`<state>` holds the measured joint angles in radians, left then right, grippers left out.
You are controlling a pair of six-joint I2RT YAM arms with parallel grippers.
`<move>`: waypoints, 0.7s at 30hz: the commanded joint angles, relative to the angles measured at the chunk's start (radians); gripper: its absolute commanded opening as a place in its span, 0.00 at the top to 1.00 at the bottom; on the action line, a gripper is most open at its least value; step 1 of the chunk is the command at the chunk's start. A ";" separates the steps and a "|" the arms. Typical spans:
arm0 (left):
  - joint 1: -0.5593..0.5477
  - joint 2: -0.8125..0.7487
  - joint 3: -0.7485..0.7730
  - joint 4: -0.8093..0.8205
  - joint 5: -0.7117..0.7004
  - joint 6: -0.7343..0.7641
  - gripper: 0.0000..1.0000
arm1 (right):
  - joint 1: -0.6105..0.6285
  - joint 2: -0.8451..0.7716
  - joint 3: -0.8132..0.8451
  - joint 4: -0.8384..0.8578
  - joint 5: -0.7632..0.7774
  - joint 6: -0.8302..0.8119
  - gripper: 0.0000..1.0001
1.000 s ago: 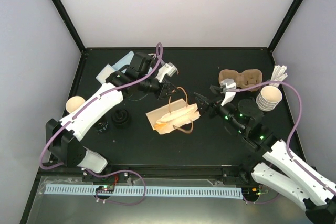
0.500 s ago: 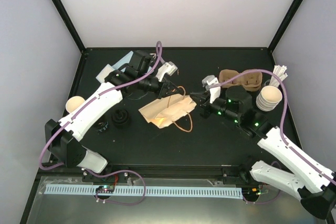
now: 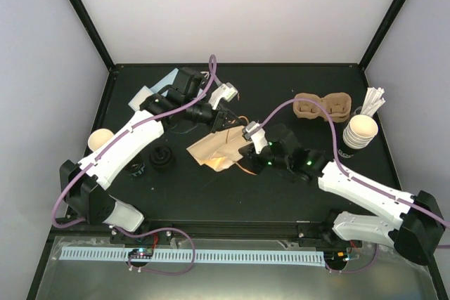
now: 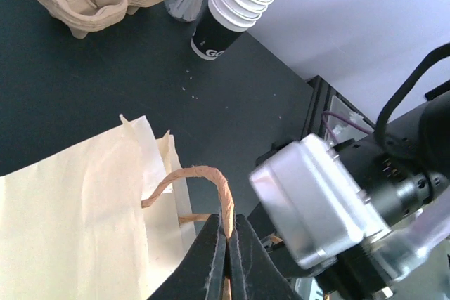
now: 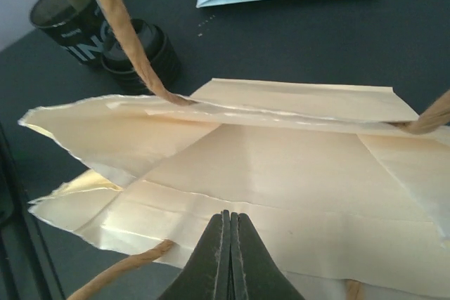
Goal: Pack the takeout coffee
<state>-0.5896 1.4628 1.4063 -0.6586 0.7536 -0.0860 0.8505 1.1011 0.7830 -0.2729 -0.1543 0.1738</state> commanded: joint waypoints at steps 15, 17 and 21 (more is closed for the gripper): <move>-0.005 -0.130 0.059 0.029 0.094 -0.027 0.98 | 0.225 0.082 -0.049 0.112 0.367 -0.122 0.99; -0.004 -0.138 0.066 0.017 0.095 -0.023 0.98 | 0.236 0.085 -0.044 0.097 0.349 -0.143 0.99; -0.005 -0.154 0.075 -0.012 0.089 -0.009 0.98 | 0.263 0.069 -0.064 0.113 0.308 -0.211 0.99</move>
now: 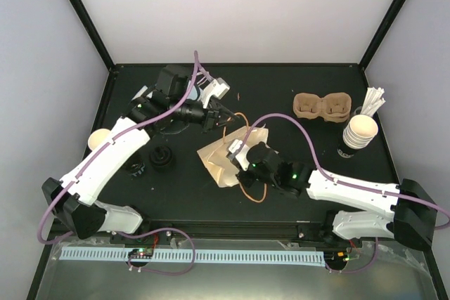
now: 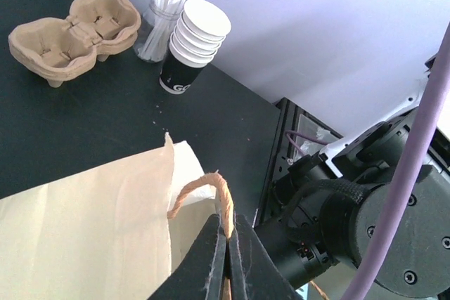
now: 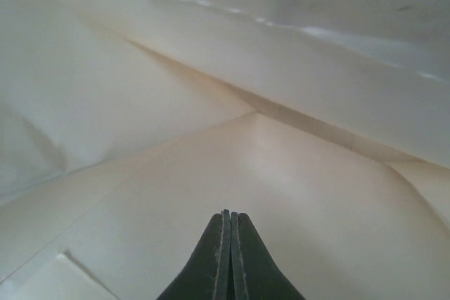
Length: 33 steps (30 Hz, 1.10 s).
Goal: Pack the takeout coffee
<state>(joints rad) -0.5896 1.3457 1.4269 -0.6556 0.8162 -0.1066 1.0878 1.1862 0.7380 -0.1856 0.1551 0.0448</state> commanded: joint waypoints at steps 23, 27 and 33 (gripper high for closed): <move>-0.005 -0.165 -0.091 -0.003 0.021 0.092 0.98 | 0.055 -0.194 -0.173 0.176 0.008 -0.434 0.99; -0.005 -0.159 -0.104 0.034 0.076 0.078 0.98 | 0.055 -0.153 -0.148 0.165 -0.021 -0.562 0.99; -0.004 -0.138 -0.103 0.066 0.139 0.065 0.99 | 0.055 -0.009 -0.024 0.036 0.031 -0.710 0.99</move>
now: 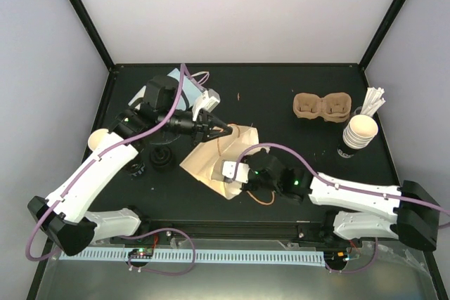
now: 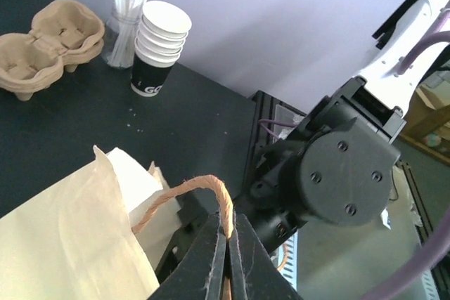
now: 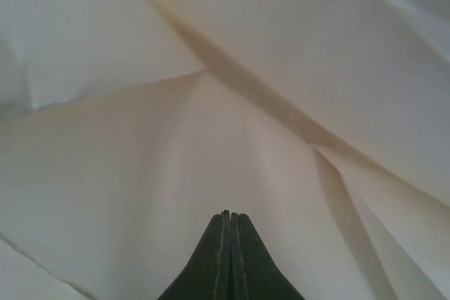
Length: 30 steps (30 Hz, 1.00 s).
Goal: Pack the takeout coffee
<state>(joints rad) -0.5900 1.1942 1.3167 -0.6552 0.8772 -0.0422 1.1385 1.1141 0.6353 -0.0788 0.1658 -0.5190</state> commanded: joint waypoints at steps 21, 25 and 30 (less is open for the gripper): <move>-0.021 0.027 0.042 -0.078 0.163 0.093 0.98 | 0.004 0.078 0.225 -0.233 -0.006 -0.297 0.99; -0.044 0.029 0.038 -0.114 0.141 0.114 0.99 | 0.004 0.094 0.266 -0.281 0.006 -0.331 0.99; -0.059 0.031 0.034 -0.142 0.093 0.122 0.98 | 0.004 0.118 0.315 -0.377 0.011 -0.346 0.99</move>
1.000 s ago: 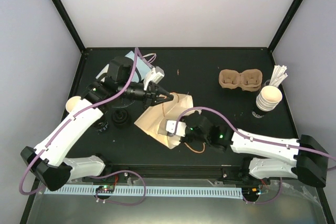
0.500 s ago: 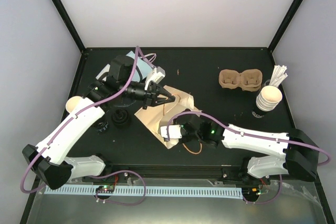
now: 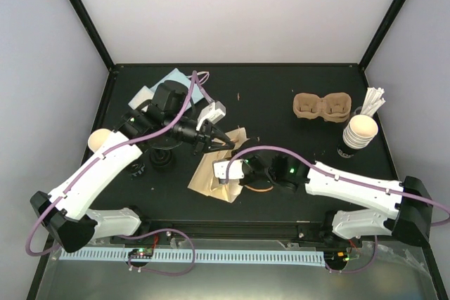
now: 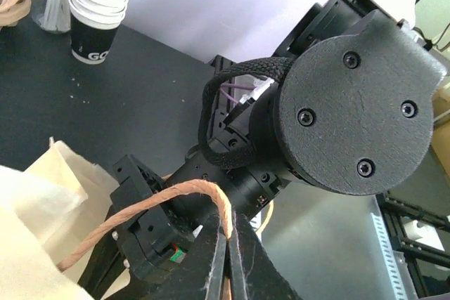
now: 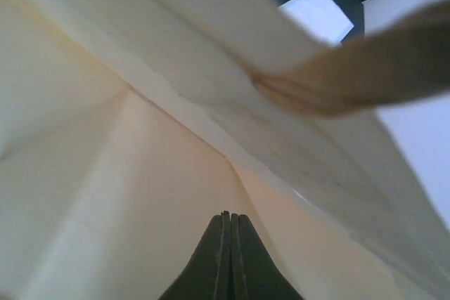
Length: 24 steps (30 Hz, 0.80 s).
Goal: Pack the takeout coffee
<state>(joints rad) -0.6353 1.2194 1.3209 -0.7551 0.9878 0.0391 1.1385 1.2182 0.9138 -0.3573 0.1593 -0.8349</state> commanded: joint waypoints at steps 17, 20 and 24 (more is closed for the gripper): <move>-0.016 -0.047 0.034 0.009 -0.073 -0.004 0.98 | 0.004 -0.102 0.042 -0.121 -0.036 0.014 0.99; -0.016 -0.047 0.041 0.013 -0.040 -0.008 0.98 | 0.004 -0.095 0.045 -0.122 -0.065 -0.005 0.99; -0.016 -0.038 0.051 0.007 -0.016 -0.008 0.98 | 0.004 -0.081 0.066 -0.092 -0.062 -0.021 0.99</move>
<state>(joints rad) -0.6449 1.1912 1.3212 -0.7696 0.9268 0.0399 1.1385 1.1271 0.9478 -0.4759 0.1173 -0.8474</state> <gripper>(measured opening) 0.025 0.025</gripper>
